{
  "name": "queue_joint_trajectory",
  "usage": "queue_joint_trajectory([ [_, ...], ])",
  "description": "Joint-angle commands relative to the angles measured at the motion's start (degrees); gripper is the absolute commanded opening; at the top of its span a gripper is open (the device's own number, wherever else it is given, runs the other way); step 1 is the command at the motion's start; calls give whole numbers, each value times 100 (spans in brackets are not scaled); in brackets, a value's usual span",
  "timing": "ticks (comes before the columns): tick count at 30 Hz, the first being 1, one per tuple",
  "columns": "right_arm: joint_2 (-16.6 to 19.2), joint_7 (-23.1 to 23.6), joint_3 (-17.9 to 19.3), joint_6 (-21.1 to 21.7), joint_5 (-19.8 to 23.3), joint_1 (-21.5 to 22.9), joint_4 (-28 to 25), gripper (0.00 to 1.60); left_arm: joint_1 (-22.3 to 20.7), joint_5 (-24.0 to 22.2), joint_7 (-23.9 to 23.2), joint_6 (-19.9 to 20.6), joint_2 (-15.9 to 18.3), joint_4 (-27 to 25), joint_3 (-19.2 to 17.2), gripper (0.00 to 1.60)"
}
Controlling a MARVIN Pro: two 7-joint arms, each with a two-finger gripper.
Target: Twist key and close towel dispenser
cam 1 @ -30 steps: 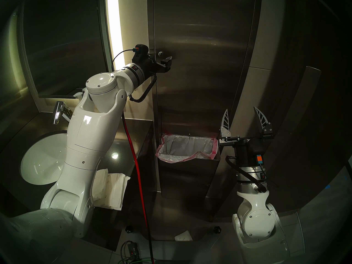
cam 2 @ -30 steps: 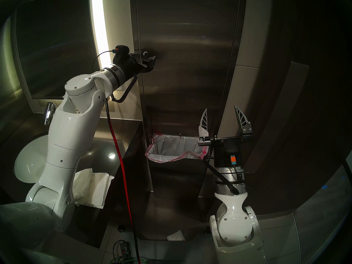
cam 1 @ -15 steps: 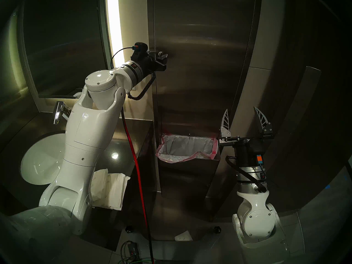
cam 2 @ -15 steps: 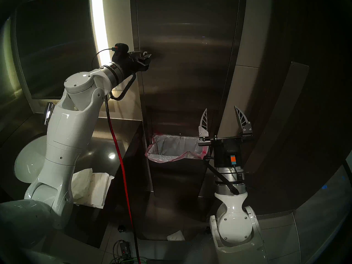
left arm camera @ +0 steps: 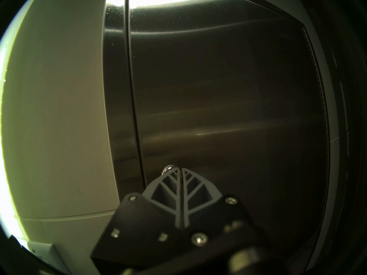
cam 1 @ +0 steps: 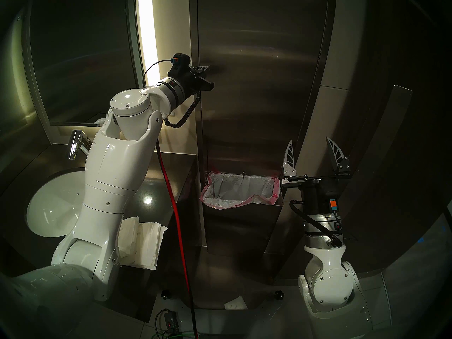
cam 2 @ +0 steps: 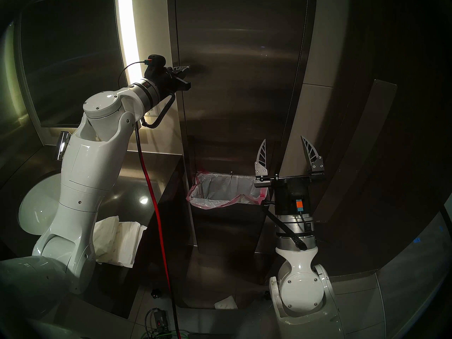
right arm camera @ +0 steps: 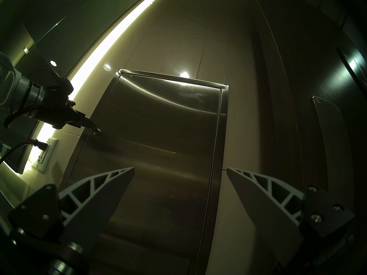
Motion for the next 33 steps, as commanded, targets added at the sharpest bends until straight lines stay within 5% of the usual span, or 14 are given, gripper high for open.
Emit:
queue_joint_trajectory([
  [1,-3,-8,13,4,14,26,-88,160,74,-411,313,645,-485,-145,-178,0],
  [14,18,-31,5,8,13,28,-86,160,-121,-1607,1558,1542,-1386,11,-967,0],
  [21,27,-40,1,11,14,29,-87,160,-105,-1452,1494,1488,-1056,-178,-728,0],
  [22,30,-44,-1,10,13,30,-85,160,-33,-1419,1445,1490,-1013,-308,-638,160],
  [33,48,-60,-8,20,16,30,-89,160,91,-1145,1225,1280,-723,-673,-243,160],
])
